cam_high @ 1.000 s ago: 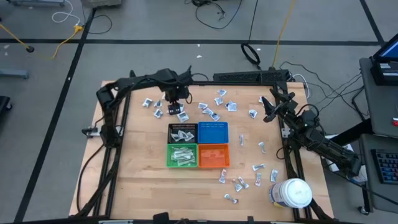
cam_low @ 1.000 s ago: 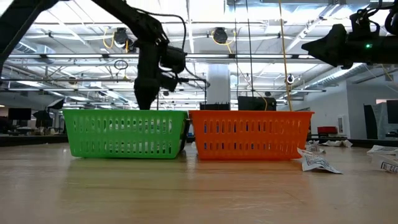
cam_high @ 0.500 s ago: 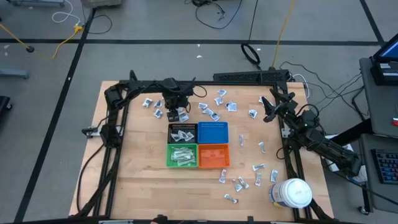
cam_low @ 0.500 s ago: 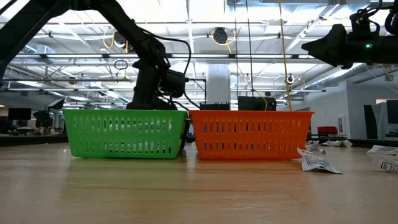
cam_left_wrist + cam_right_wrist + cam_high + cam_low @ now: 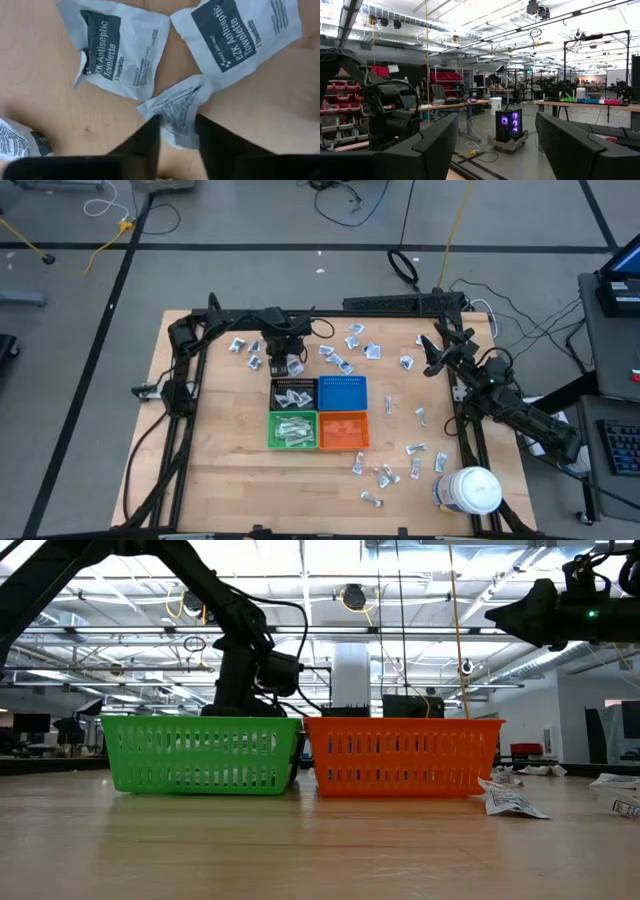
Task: Pick & Place First Aid Supplies
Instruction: Put the towelette pack into the black bin
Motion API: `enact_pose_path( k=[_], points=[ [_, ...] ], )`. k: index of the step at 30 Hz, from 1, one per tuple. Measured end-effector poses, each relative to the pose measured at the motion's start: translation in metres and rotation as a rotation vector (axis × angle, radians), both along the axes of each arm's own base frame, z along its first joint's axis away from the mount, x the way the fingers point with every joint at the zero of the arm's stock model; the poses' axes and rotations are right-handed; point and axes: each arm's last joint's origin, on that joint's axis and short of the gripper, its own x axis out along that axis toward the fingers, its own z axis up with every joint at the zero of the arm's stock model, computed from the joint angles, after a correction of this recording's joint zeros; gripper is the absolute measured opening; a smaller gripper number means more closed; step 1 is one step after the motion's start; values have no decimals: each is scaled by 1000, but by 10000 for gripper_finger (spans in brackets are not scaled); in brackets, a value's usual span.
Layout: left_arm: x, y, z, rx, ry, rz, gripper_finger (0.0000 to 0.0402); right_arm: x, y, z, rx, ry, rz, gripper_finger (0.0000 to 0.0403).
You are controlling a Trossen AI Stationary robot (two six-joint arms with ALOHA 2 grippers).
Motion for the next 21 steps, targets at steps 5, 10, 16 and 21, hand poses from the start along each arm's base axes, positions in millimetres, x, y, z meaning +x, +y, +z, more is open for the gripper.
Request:
enact_pose_path(
  k=[5,10,16,21],
  points=[
    [-3,2,2,-5,8,28,15,0,0,0,0,-1,0,263],
    [-14,2,20,-32,6,35,13,0,0,0,0,0,0,263],
    [-25,-7,57,-49,-69,4,12,0,0,0,1,0,0,263],
    [-37,-12,79,-49,-103,27,6,0,0,0,0,-1,0,263]
  ],
)
